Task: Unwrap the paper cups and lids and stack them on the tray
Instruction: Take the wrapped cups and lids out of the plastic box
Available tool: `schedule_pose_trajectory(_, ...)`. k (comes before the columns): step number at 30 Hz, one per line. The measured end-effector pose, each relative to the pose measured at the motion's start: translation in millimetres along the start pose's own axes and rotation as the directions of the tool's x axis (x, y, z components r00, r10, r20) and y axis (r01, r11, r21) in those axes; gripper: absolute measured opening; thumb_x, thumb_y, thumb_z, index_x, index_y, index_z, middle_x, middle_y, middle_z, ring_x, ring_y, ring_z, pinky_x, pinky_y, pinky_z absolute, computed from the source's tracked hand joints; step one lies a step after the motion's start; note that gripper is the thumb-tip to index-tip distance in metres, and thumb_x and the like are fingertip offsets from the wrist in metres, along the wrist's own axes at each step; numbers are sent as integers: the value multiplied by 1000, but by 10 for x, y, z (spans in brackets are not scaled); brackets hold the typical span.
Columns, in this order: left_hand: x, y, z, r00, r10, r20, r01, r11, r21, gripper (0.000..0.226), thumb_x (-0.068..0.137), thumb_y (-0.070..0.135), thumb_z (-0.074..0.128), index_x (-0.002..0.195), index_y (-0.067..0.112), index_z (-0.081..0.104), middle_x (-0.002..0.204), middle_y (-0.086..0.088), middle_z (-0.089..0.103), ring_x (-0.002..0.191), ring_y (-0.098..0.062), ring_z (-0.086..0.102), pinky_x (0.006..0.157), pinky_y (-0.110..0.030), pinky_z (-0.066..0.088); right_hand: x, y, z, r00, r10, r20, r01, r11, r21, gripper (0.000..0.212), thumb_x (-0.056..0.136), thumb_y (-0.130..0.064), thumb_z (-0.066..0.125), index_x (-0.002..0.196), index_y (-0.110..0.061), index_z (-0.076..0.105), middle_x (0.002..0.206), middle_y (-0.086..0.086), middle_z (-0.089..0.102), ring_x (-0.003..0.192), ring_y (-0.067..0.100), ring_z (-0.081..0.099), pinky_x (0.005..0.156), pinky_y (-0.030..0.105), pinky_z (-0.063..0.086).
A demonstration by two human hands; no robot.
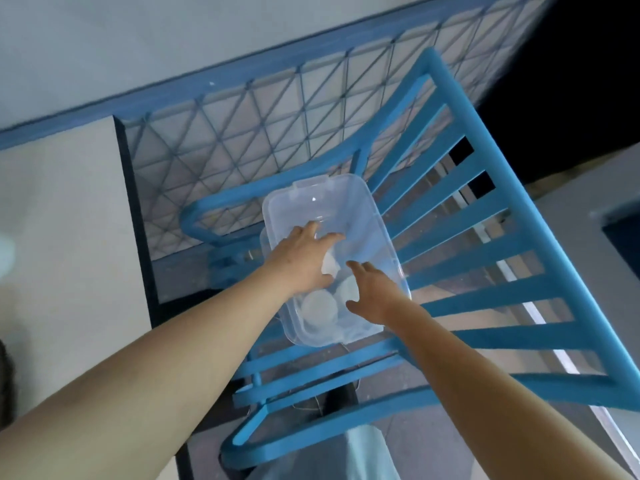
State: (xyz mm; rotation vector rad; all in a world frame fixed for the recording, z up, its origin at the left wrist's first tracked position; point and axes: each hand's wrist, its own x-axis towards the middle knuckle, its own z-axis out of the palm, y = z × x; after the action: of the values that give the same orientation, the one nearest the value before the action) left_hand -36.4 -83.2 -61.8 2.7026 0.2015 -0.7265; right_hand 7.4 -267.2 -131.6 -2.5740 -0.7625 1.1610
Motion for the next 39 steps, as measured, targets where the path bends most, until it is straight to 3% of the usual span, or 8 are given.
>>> schedule_pose_trajectory(4,299,0,313,994,-64,93,57,996,72,91,84,48,79,158,42,28,158,-11,23,140,-37,34,109,-48,45,239,70,128,999,-2,50,11,984,-177,88,89,-26,76,159,-20,23,154,12,37,136,38,42,106,50,49)
schedule_pose_trajectory(8,478,-41,563,977,-127,174,102,984,147,97,82,36,85,159,42,27,164,-15,12,141,-40,33,109,-50,46,409,159,248,993,19,114,14,959,-282,86,86,-26,81,155,-21,29,151,12,37,137,39,43,106,51,50)
schedule_pose_trajectory(16,675,-23,842,984,-175,19,166,961,219,85,81,24,88,150,37,39,154,-13,13,127,-38,44,102,-48,52,520,192,428,997,-12,81,42,925,-378,82,87,-22,81,153,-24,33,146,13,41,128,36,51,100,48,53)
schedule_pose_trajectory(21,687,-23,791,986,-165,-4,164,974,155,80,78,22,87,144,34,43,150,-12,14,122,-38,44,95,-50,54,492,166,369,997,-35,62,55,929,-366,83,85,-30,82,153,-24,34,141,12,43,123,33,53,95,45,55)
schedule_pose_trajectory(27,531,-46,524,988,-143,-61,147,986,73,77,78,34,87,140,35,42,155,-8,7,123,-37,43,87,-44,52,296,67,174,999,-30,37,42,930,-365,81,85,-31,82,150,-21,35,142,15,42,125,36,50,99,47,53)
schedule_pose_trajectory(35,65,-143,-299,957,-208,-201,137,938,-319,77,70,30,86,135,45,48,148,3,13,131,-34,37,99,-48,52,-120,-246,-516,998,14,-67,-26,983,-184,93,82,-41,83,157,-24,30,146,14,41,133,43,49,106,52,51)
schedule_pose_trajectory(39,-275,-246,-836,919,-264,-293,148,920,-363,77,69,28,87,135,43,51,149,-3,17,126,-36,45,98,-43,51,-291,-550,-953,987,31,-156,-44,996,-79,89,81,-38,81,154,-23,32,140,14,42,126,41,52,97,49,53)
